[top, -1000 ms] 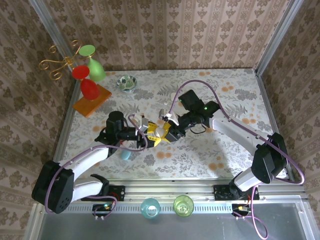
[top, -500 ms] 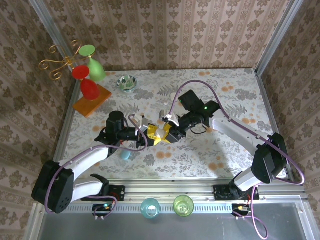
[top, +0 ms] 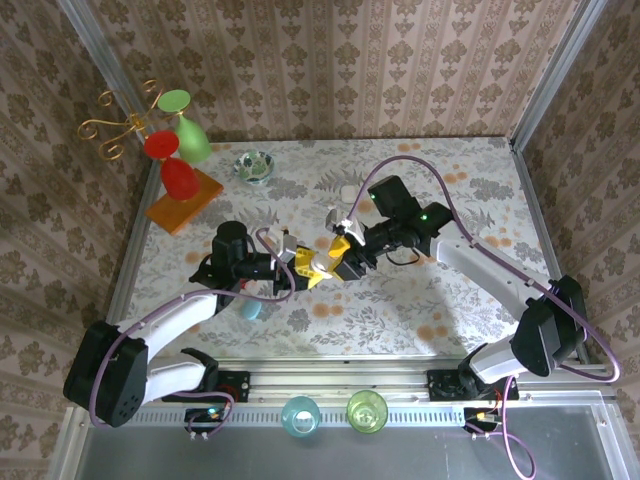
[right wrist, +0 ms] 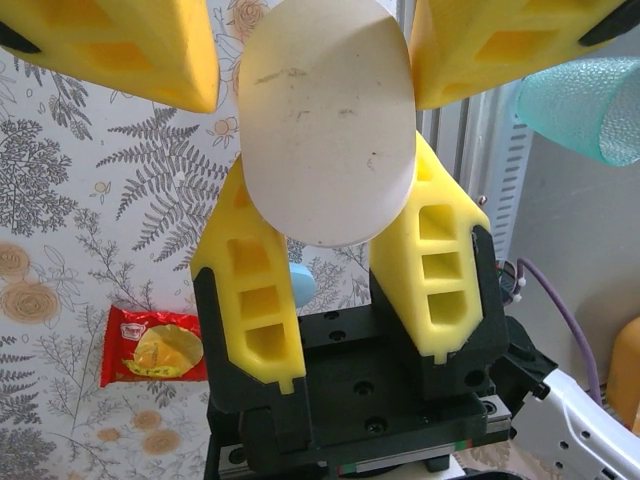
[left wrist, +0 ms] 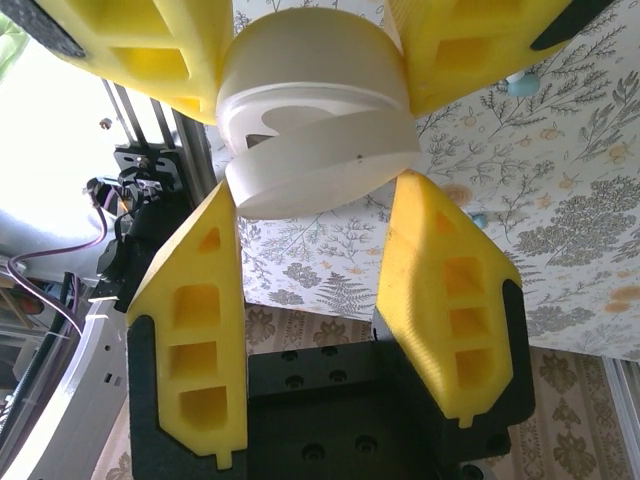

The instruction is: Insert wireless bluetooth earbuds into charging case

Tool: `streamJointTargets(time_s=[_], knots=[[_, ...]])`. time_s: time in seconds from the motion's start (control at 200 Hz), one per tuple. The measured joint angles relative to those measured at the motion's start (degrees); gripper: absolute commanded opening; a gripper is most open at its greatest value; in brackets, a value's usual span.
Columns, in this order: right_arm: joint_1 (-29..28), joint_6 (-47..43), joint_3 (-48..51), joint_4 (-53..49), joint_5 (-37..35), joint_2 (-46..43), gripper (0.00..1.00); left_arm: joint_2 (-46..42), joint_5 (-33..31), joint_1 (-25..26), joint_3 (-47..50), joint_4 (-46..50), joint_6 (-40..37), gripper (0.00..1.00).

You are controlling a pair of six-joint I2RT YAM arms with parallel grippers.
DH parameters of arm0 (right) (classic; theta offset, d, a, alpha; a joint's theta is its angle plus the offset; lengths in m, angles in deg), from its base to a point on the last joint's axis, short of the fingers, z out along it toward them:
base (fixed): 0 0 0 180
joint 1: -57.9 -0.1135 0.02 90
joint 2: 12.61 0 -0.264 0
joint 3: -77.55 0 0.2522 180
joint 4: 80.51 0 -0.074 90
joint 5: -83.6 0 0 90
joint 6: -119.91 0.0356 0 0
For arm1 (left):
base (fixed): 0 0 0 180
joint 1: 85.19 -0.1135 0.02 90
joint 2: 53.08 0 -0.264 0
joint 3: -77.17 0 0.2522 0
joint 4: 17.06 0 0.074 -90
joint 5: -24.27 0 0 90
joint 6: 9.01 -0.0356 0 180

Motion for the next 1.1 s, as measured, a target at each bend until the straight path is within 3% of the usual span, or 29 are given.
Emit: streamJointTargets(time_s=[0.515,0.815,1.1], knots=[[3.1,5.2,2.0,6.5,-3.7,-2.3,0.58,-0.6,1.0,0.3,0.0,-1.0,0.0,0.13],[3.2,6.4,4.7,9.8,-3.4,-6.6,0.71,-0.6,-0.9,0.3,0.4,-3.4,0.3,0.15],[8.8,17.9,12.9,26.2,-0.5,-14.7,0.72,0.1,-4.9,-2.1,3.9,-13.5,4.2,0.15]])
